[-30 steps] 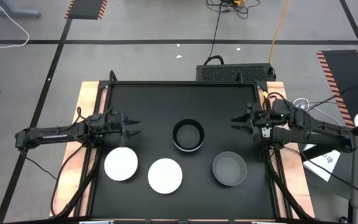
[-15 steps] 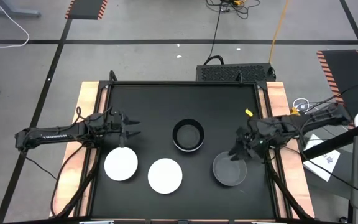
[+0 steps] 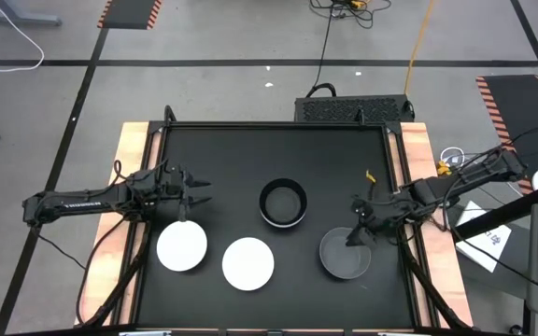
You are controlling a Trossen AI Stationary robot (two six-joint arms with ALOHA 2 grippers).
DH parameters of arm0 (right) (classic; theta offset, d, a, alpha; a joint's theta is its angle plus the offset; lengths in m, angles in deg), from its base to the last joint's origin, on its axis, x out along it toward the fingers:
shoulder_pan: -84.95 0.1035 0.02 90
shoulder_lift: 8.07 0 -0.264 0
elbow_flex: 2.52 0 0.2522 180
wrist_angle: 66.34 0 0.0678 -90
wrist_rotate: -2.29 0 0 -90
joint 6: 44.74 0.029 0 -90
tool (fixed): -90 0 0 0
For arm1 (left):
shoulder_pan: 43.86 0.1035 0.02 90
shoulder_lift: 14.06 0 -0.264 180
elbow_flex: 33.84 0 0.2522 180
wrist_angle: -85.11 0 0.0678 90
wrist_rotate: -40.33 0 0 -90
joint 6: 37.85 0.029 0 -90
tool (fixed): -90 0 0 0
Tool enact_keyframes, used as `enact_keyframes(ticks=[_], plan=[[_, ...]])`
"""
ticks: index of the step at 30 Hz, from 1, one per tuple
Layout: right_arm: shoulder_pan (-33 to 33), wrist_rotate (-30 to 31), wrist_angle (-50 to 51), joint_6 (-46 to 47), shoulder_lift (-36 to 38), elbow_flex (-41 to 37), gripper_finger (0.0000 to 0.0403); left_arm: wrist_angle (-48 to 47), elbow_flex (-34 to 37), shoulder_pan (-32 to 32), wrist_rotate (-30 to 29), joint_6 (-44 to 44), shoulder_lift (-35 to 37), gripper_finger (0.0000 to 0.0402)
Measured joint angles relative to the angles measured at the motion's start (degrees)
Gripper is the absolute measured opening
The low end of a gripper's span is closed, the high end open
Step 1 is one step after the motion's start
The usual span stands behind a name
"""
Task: Nest bowls inside each other
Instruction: Stack the dark gray bowl on the black bowl
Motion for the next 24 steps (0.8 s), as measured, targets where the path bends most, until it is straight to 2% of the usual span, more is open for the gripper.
enact_keyframes(ticks=[6, 13, 24], plan=[[-0.91, 0.00, 7.40, 3.43, 0.17, 0.00, 0.0169, -0.07, 0.00, 0.00, 0.02, 0.62, -0.02, 0.0243], [-3.32, 0.05, 10.47, 5.12, -0.80, 0.00, 0.0169, -0.11, 0.00, 0.00, 0.38, 1.62, -0.02, 0.0243], [-3.34, -1.29, 17.93, 10.85, -4.61, 0.02, 0.0169, -0.09, 0.00, 0.00, 0.55, 3.15, -0.02, 0.0243]])
